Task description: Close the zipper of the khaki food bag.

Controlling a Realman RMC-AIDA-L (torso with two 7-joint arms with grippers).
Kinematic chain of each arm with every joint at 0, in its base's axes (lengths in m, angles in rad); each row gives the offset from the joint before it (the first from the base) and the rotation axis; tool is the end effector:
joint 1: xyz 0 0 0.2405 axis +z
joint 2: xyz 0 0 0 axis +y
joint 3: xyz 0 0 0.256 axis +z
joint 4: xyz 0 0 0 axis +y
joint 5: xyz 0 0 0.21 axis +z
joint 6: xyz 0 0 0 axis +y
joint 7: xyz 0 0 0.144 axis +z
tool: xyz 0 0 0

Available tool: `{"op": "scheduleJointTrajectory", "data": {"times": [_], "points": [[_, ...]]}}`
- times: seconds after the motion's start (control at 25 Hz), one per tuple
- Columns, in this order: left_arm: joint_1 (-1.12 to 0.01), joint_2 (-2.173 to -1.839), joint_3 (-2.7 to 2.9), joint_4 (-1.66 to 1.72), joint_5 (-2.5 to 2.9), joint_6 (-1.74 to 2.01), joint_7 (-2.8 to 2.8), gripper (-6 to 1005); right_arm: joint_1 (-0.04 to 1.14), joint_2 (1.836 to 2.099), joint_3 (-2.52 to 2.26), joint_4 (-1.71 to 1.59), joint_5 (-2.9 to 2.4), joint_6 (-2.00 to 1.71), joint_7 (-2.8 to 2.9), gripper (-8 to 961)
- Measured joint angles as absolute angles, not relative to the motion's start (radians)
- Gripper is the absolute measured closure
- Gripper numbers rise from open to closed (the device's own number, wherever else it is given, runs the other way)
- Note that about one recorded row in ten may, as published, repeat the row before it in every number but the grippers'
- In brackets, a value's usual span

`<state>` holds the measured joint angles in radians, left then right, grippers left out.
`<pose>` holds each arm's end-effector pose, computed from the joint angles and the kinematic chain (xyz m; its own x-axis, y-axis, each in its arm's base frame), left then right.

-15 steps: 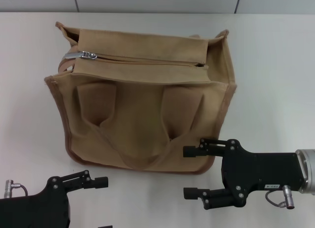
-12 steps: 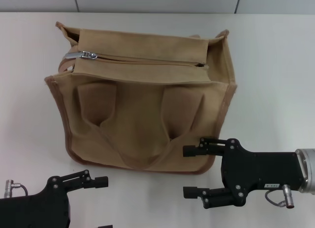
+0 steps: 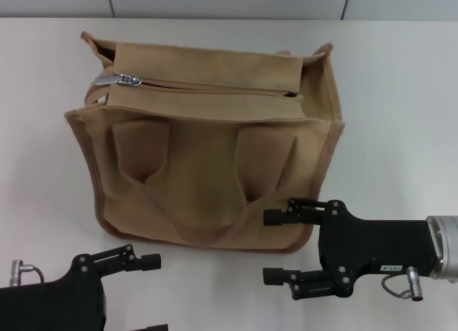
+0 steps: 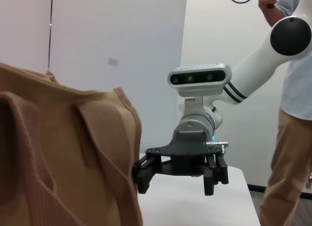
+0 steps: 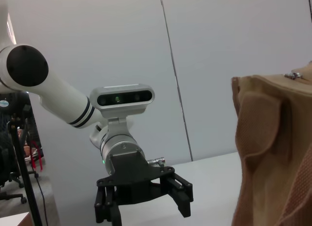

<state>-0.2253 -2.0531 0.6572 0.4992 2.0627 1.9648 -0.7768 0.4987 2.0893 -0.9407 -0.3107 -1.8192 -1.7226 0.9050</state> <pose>-0.3154 0.1794 -0.0053 0.7734 0.1092 0.6245 0.1895 -0.9798 -0.0633 0.2496 0.2508 -0.0649 0.7646 -0.1687 -0.6220 -0.1612 -0.9845 0.0689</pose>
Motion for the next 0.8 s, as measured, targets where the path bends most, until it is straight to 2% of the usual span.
{"op": "scheduleJointTrajectory", "data": {"times": [0.36, 0.56, 0.8], "points": [[-0.168, -2.059, 0.446, 0.418, 2.037, 2.0, -0.669, 196, 0.504, 2.092, -0.936, -0.28, -1.816, -1.704, 0.901, 159], [-0.089, -2.061, 0.246, 0.33, 1.875, 1.997, -0.6, 201, 0.506, 2.094, -0.937, -0.266, -1.801, -1.699, 0.901, 160], [-0.123, -2.068, 0.095, 0.277, 1.788, 1.891, -0.601, 207, 0.507, 2.094, -0.937, -0.255, -1.792, -1.699, 0.893, 160]]}}
